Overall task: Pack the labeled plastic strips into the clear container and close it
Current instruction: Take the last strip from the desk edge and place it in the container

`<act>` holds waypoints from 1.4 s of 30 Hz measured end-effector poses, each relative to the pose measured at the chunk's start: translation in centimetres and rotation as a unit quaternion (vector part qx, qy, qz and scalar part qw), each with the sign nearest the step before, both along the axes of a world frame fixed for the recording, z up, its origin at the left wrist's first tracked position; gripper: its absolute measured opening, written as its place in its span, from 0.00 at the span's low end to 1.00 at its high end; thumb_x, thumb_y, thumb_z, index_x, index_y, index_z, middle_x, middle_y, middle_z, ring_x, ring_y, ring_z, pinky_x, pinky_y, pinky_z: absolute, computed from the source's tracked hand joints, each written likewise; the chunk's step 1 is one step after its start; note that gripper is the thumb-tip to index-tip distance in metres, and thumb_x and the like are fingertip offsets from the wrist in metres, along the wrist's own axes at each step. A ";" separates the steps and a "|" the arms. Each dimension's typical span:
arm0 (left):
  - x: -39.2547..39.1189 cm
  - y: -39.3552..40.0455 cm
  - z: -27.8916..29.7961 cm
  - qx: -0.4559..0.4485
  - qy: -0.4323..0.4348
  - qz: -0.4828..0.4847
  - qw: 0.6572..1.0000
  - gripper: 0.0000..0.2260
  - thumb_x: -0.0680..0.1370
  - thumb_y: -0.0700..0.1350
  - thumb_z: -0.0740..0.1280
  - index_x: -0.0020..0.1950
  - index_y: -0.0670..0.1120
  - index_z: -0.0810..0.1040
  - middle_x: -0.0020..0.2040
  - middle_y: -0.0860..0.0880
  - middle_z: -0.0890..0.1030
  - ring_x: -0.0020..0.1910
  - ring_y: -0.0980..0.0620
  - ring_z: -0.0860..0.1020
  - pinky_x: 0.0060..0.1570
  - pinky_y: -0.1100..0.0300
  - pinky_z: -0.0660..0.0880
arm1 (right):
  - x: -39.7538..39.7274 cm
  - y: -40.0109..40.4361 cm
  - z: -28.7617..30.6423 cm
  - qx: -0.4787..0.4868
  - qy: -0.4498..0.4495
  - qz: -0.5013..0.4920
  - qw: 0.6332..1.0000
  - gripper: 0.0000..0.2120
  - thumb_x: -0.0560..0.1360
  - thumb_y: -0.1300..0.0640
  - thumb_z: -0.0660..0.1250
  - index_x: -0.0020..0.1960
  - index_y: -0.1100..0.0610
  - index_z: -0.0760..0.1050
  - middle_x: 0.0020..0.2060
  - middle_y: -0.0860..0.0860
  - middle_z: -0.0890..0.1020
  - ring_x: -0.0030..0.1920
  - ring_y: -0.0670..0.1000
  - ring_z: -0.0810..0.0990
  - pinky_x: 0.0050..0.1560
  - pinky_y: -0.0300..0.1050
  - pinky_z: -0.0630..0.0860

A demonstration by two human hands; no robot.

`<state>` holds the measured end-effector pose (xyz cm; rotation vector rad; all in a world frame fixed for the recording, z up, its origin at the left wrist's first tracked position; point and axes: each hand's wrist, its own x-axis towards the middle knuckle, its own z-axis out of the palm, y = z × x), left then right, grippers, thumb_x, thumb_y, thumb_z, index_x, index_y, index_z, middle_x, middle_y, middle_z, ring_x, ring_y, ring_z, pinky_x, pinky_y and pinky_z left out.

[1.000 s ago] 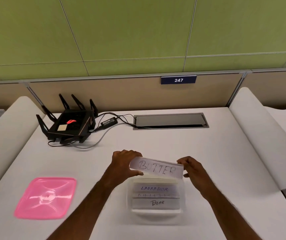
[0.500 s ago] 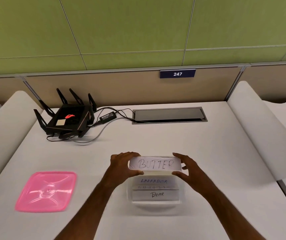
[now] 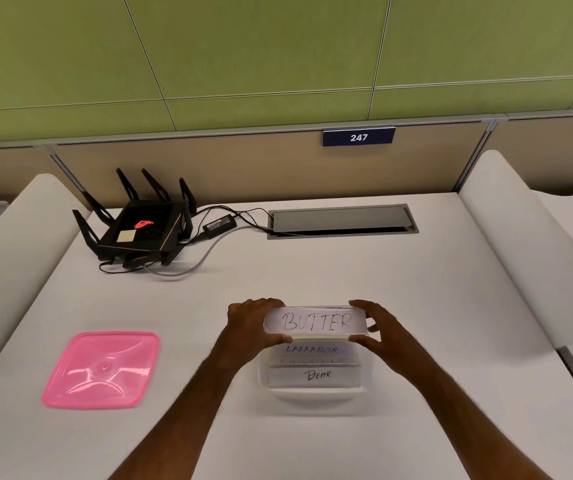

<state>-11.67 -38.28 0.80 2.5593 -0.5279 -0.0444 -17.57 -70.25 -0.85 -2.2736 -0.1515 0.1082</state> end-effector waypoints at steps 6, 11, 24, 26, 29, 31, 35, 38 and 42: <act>-0.4 -0.8 -0.7 0.053 0.005 -0.008 0.999 0.28 0.64 0.68 0.75 0.58 0.56 0.74 0.51 0.60 0.79 0.49 0.54 0.75 0.53 0.55 0.63 | 0.1 -0.4 -0.1 -0.036 0.023 0.013 0.999 0.27 0.74 0.50 0.76 0.64 0.34 0.65 0.61 0.27 0.72 0.59 0.30 0.72 0.50 0.22 0.69; -0.5 -1.1 -1.0 0.094 -0.010 -0.025 0.995 0.28 0.62 0.66 0.77 0.54 0.56 0.72 0.45 0.60 0.77 0.46 0.55 0.73 0.52 0.55 0.62 | 0.5 -0.2 -0.6 -0.090 0.036 0.034 0.995 0.24 0.68 0.49 0.79 0.53 0.41 0.66 0.49 0.33 0.78 0.50 0.40 0.76 0.45 0.31 0.71; -1.0 -1.5 -2.1 0.133 0.013 -0.044 0.990 0.22 0.66 0.58 0.78 0.53 0.54 0.74 0.41 0.57 0.76 0.47 0.49 0.74 0.49 0.55 0.59 | 0.2 0.2 -2.3 -0.196 -0.072 0.074 0.975 0.28 0.62 0.55 0.82 0.50 0.47 0.65 0.44 0.39 0.75 0.41 0.42 0.63 0.54 0.39 0.59; -1.1 -1.5 -2.5 0.132 0.019 -0.034 0.990 0.18 0.69 0.57 0.76 0.53 0.53 0.75 0.44 0.53 0.78 0.49 0.47 0.71 0.49 0.56 0.63 | 0.4 0.4 -2.1 -0.197 -0.092 0.083 0.973 0.27 0.62 0.58 0.82 0.49 0.48 0.67 0.43 0.40 0.75 0.41 0.41 0.60 0.51 0.37 0.56; -1.5 -1.3 -2.8 0.117 0.009 -0.026 0.993 0.14 0.73 0.54 0.74 0.53 0.51 0.77 0.45 0.51 0.80 0.48 0.47 0.67 0.48 0.58 0.62 | 0.8 0.5 -2.2 -0.195 -0.093 0.081 0.973 0.22 0.64 0.60 0.81 0.48 0.50 0.69 0.41 0.39 0.74 0.40 0.43 0.59 0.49 0.35 0.56; -1.6 -1.3 -2.9 0.116 0.001 -0.029 0.993 0.12 0.74 0.53 0.74 0.53 0.50 0.79 0.45 0.50 0.82 0.47 0.46 0.68 0.48 0.58 0.60 | 1.0 0.6 -2.3 -0.198 -0.074 0.073 0.975 0.18 0.67 0.59 0.79 0.48 0.51 0.72 0.41 0.40 0.76 0.41 0.45 0.62 0.52 0.38 0.61; -1.5 -1.4 -3.3 0.115 0.047 -0.016 0.992 0.09 0.77 0.51 0.71 0.56 0.51 0.80 0.48 0.55 0.84 0.50 0.48 0.62 0.48 0.59 0.65 | 1.2 0.5 -3.0 -0.213 -0.053 0.067 0.973 0.10 0.73 0.56 0.75 0.50 0.51 0.76 0.46 0.42 0.80 0.46 0.50 0.62 0.52 0.42 0.61; -1.6 -1.3 -3.9 0.108 0.071 -0.005 0.992 0.07 0.80 0.47 0.68 0.57 0.53 0.80 0.47 0.58 0.84 0.51 0.51 0.59 0.43 0.61 0.65 | 1.4 0.8 -2.9 -0.222 -0.047 0.059 0.972 0.05 0.75 0.55 0.73 0.51 0.51 0.79 0.46 0.43 0.83 0.48 0.52 0.68 0.52 0.39 0.55; -1.7 -1.5 -4.2 0.125 0.059 0.001 0.990 0.06 0.80 0.44 0.67 0.55 0.52 0.81 0.47 0.58 0.83 0.50 0.52 0.59 0.41 0.62 0.65 | 1.8 1.4 -2.7 -0.310 -0.041 0.090 0.946 0.07 0.79 0.57 0.68 0.54 0.50 0.82 0.50 0.43 0.86 0.53 0.48 0.81 0.63 0.43 0.56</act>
